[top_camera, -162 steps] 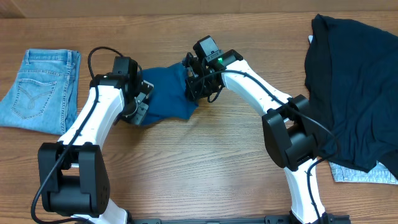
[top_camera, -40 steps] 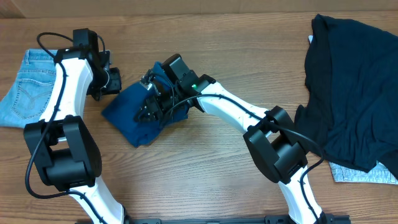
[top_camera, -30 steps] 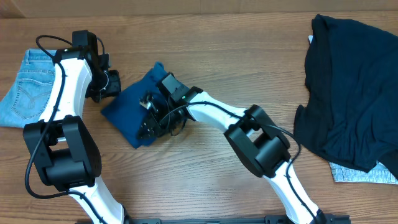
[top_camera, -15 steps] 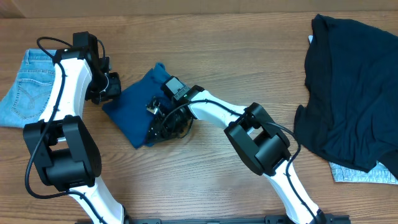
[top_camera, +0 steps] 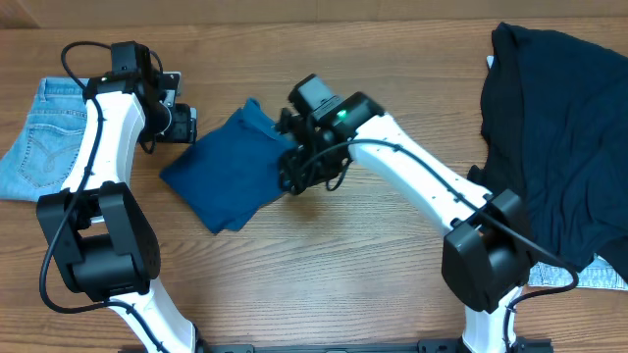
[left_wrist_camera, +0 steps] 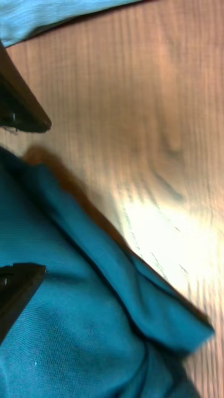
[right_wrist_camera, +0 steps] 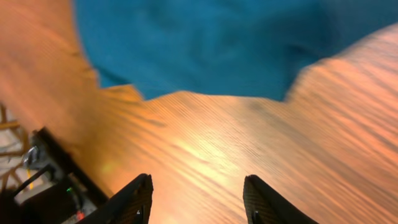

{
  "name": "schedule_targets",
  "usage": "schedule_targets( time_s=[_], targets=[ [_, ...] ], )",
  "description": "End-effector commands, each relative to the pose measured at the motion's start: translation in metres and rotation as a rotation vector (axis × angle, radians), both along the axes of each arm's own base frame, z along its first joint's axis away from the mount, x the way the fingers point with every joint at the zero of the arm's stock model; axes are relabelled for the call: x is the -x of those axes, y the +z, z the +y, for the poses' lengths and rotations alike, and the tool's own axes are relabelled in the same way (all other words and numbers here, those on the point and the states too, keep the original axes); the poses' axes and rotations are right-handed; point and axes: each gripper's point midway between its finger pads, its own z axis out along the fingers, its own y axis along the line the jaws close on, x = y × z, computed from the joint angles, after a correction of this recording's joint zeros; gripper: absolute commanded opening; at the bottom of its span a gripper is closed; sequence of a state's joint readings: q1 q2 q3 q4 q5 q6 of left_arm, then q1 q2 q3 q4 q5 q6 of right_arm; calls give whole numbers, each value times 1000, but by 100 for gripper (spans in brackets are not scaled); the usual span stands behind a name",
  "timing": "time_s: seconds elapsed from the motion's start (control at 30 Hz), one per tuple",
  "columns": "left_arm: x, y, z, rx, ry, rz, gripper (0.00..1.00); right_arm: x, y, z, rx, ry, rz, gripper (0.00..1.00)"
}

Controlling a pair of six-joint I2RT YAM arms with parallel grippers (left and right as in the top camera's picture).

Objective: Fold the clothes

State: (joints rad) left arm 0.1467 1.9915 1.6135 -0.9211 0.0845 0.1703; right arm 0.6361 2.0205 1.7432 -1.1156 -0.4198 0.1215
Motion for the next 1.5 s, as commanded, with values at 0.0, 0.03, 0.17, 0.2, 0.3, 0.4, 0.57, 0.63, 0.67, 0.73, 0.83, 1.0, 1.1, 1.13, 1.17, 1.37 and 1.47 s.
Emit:
schedule_targets(
  time_s=[0.0,0.03,0.17,0.2,0.3,0.4,0.57,0.63,0.67,0.73,0.83,1.0,1.1,1.13,1.17,1.37,1.47],
  targets=[
    [-19,23,-13,9,-244,-127,71,-21,5,-26,40,-49,-45,52],
    [-22,22,-18,21,-289,-141,71,-21,5,-28,41,-54,-41,52],
    [-28,2,-35,79,-441,-157,70,-19,4,-32,51,-57,-24,51],
    [-28,-10,-36,84,-449,-136,70,-18,4,-32,53,-57,-21,51],
    [-23,-48,-39,123,-448,-59,70,-17,4,-33,55,-58,-18,51],
    [-14,-80,-55,240,-456,0,70,-16,4,-33,58,-57,-14,51],
    [20,-112,-76,363,-453,161,62,-17,4,-33,57,-58,-15,51],
    [38,-111,-82,392,-443,237,19,-18,4,-32,53,-58,-21,52],
    [43,-110,-83,400,-440,261,10,-19,4,-32,52,-58,-24,52],
    [59,-107,-83,428,-386,340,4,-19,5,-31,50,-58,-26,51],
    [73,-108,-69,403,-231,446,4,-19,4,-33,55,-59,-27,52],
    [105,-98,-47,425,-9,614,6,-16,0,-44,108,-62,-14,52],
    [113,-93,-48,444,5,651,49,-14,0,-38,84,-40,-12,52],
    [113,-92,-50,458,7,652,50,-14,0,-34,78,-34,-19,52],
    [112,-91,-53,477,8,646,56,-15,-2,-29,69,-25,-32,52],
    [109,-88,-59,517,1,632,62,-3,-27,-22,52,-25,18,47],
    [109,-88,-60,516,0,631,62,11,-35,-13,-19,-5,88,47]
  ],
)
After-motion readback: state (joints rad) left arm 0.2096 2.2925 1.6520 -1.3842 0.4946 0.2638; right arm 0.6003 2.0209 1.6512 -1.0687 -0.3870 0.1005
